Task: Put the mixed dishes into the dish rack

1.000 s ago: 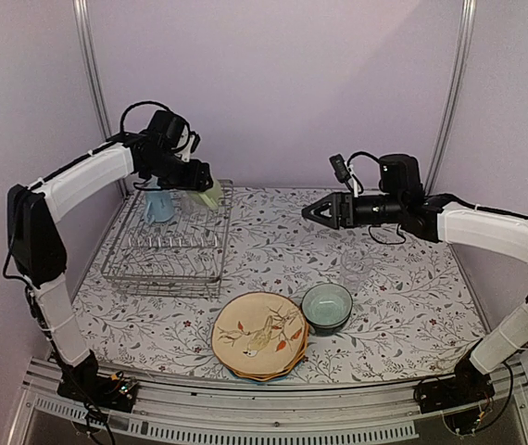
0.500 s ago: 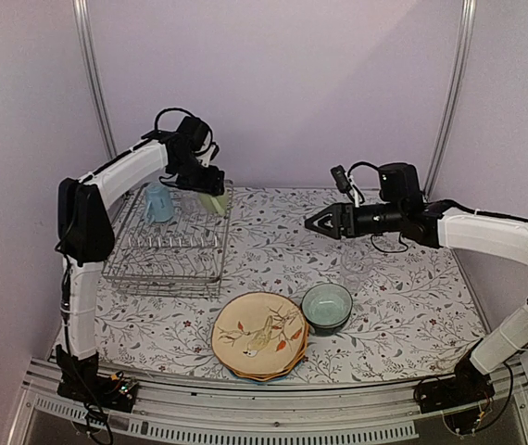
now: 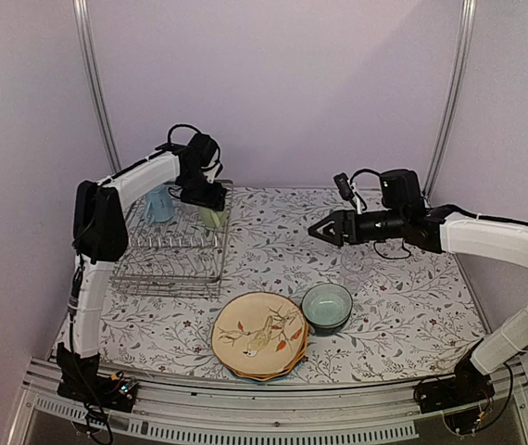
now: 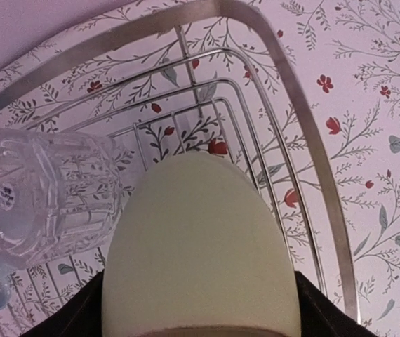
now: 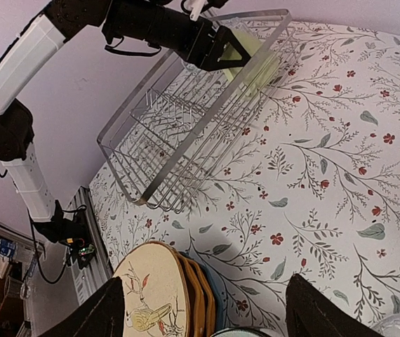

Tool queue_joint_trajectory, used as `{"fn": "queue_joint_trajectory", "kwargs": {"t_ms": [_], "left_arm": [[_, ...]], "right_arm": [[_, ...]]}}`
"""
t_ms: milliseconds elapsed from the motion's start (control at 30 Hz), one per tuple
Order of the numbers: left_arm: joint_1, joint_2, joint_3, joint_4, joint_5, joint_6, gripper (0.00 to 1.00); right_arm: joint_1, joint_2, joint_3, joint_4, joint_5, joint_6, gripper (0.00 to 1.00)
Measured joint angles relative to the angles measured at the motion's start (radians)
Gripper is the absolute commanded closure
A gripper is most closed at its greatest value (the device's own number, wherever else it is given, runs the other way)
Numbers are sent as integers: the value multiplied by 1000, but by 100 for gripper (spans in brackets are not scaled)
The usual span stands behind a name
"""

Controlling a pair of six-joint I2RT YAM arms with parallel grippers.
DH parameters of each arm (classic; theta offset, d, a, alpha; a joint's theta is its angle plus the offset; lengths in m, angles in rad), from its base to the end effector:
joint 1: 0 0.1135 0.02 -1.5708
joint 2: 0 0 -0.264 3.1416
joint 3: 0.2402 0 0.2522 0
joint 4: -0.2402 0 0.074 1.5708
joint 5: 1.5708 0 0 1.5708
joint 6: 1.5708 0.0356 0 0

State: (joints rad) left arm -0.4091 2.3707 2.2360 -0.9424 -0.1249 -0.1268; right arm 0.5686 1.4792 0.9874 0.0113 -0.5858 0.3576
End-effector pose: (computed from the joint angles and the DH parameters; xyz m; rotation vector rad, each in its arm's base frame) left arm 0.4715 -0.1996 0.2277 0.3294 2.6130 -0.0169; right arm 0.2692 0.1954 0.2657 -0.6137 2.0841 1.1556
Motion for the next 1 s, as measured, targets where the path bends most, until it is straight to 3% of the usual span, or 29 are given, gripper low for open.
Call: {"fn": "queue_joint_trajectory", "kwargs": {"t_ms": [300,500,833,1000], "left_arm": [[1,73,106,-3,-7,0,80],[11,98,141,5,-2,-1,55],[19,103,148,13,5,-5,21],[19,103,148,16,5,-5,10]], "right_arm": [[0,-71,-23,-126,103,-26,22],[0,-127,-41,-172,153,-42,22],[0,-129,-48,-215,187,-45,22],[0,-130,-67,-233,195,-45,22]]}}
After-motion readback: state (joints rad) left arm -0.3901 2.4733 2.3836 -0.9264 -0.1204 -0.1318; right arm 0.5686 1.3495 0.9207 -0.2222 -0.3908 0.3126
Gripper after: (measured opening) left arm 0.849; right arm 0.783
